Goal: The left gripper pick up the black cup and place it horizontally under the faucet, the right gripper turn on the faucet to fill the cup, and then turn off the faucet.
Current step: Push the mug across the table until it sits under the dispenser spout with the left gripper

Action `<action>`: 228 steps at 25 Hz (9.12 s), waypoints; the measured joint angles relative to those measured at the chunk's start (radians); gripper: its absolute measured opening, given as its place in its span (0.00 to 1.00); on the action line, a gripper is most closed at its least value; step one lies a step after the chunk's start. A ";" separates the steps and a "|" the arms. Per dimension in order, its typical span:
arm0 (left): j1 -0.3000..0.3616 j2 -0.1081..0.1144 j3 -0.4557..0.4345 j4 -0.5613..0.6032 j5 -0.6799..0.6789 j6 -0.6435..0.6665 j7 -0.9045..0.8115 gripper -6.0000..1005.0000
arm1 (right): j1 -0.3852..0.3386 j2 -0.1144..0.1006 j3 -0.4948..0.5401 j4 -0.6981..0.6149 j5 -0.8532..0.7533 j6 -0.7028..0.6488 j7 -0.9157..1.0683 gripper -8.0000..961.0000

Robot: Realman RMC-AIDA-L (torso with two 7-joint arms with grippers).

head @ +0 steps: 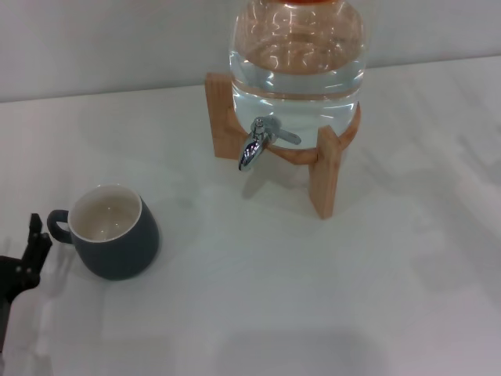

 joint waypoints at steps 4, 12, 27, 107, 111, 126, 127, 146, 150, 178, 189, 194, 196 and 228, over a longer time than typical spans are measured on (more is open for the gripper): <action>0.000 0.001 0.049 0.000 -0.045 0.002 0.000 0.88 | -0.002 0.000 0.000 0.000 0.000 0.002 0.000 0.88; 0.002 0.002 0.061 0.000 -0.046 0.006 -0.005 0.88 | -0.004 0.000 0.000 0.000 0.000 0.013 0.000 0.88; 0.009 0.005 0.062 -0.009 -0.047 -0.001 -0.037 0.88 | -0.008 0.000 -0.001 0.000 0.000 0.023 0.008 0.88; -0.093 0.017 0.093 -0.142 0.007 -0.118 -0.207 0.87 | -0.006 0.000 -0.017 -0.001 0.000 0.039 0.007 0.87; -0.096 0.017 0.093 -0.149 0.007 -0.119 -0.207 0.87 | -0.004 0.000 -0.017 -0.001 0.000 0.039 0.005 0.87; -0.128 0.017 0.091 -0.163 0.004 -0.173 -0.195 0.87 | -0.003 0.000 -0.020 -0.001 0.000 0.038 0.002 0.87; -0.131 0.017 0.092 -0.166 0.004 -0.175 -0.195 0.87 | -0.003 0.000 -0.021 -0.001 0.000 0.038 0.002 0.87; -0.146 0.017 0.094 -0.165 0.045 -0.175 -0.195 0.87 | 0.000 0.000 -0.023 -0.001 0.000 0.026 -0.003 0.87; -0.153 0.017 0.094 -0.167 0.059 -0.175 -0.195 0.87 | 0.001 0.000 -0.023 -0.002 0.000 0.024 -0.003 0.87; -0.157 0.017 0.093 -0.161 0.082 -0.175 -0.144 0.86 | 0.011 0.000 -0.025 -0.001 0.000 0.008 -0.003 0.87; -0.153 0.017 0.090 -0.159 0.083 -0.155 -0.144 0.86 | 0.012 0.000 -0.025 -0.001 0.000 0.001 -0.004 0.87; -0.156 0.017 0.087 -0.162 0.083 -0.142 -0.142 0.86 | 0.012 0.000 -0.025 -0.001 0.000 0.001 -0.004 0.87; -0.157 0.017 0.087 -0.164 0.083 -0.135 -0.141 0.86 | 0.013 0.000 -0.025 -0.001 0.000 0.001 -0.004 0.87; -0.169 0.019 0.081 -0.177 0.075 -0.142 -0.141 0.60 | 0.020 0.000 -0.028 -0.001 0.000 0.004 -0.004 0.88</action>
